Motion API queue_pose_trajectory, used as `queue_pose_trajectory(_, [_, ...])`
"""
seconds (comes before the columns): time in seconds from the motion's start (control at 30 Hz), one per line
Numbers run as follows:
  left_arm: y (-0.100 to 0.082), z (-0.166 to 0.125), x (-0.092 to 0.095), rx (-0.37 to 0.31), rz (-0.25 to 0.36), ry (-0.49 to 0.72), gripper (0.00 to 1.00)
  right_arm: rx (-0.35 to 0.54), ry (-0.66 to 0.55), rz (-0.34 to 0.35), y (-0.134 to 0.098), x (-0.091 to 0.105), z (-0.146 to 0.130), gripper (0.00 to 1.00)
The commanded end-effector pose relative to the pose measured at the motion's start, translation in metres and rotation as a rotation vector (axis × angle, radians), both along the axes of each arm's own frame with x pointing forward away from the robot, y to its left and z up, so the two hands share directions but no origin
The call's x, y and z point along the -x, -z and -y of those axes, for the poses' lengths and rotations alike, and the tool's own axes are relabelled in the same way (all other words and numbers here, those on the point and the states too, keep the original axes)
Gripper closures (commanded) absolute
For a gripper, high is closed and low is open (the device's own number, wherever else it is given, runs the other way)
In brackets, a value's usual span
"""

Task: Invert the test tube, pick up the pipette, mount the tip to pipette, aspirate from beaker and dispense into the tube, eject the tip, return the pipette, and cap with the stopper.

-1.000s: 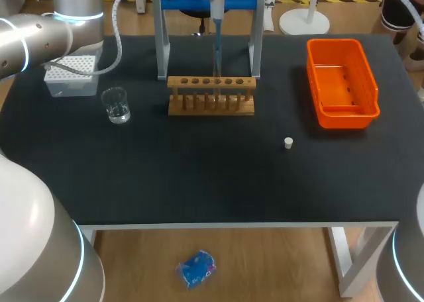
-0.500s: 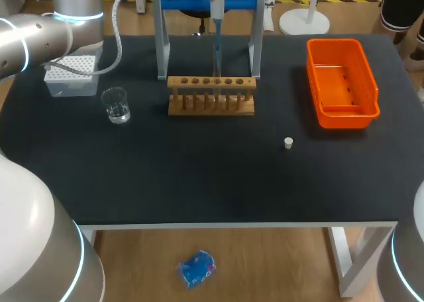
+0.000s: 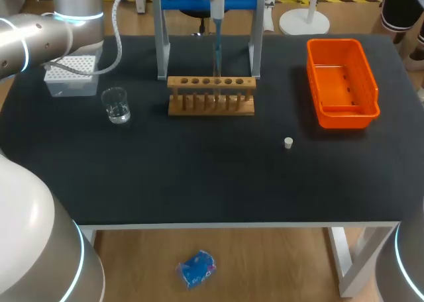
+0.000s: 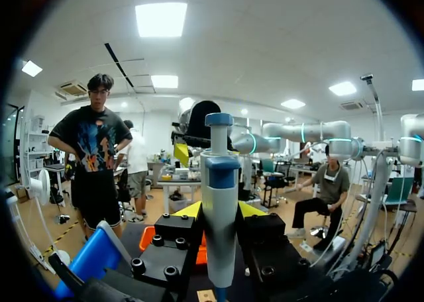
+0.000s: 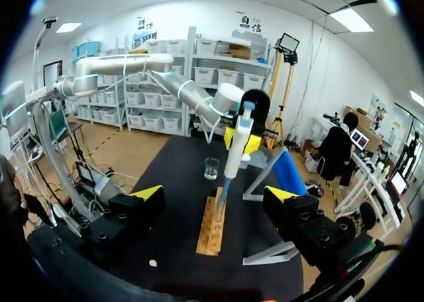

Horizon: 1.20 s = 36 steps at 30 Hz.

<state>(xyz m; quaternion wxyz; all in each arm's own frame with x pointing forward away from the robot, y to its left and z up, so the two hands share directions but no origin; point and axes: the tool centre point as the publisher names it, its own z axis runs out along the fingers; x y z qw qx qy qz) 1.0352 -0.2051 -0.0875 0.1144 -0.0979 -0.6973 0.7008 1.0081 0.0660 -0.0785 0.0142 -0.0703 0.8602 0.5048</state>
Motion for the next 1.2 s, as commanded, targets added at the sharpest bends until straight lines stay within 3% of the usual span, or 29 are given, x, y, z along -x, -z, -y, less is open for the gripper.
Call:
queue_pose_trajectory(0.03, [-0.001, 0.000, -0.001, -0.002, 0.000, 0.002, 1.00, 0.002, 0.013, -0.009, 0.022, -0.001, -0.001, 0.00])
queue_pose_trajectory(0.23, [-0.001, 0.000, -0.001, -0.002, 0.000, 0.002, 1.00, 0.005, 0.073, -0.017, 0.047, 0.005, 0.006, 0.00])
queue_pose_trajectory(0.73, [-0.001, 0.000, -0.001, -0.002, 0.000, 0.002, 1.00, 0.005, 0.073, -0.017, 0.047, 0.005, 0.006, 0.00])
queue_pose_trajectory(1.2, [-0.001, 0.000, -0.001, -0.002, 0.000, 0.002, 1.00, -0.020, 0.103, -0.037, 0.104, 0.004, -0.024, 0.00])
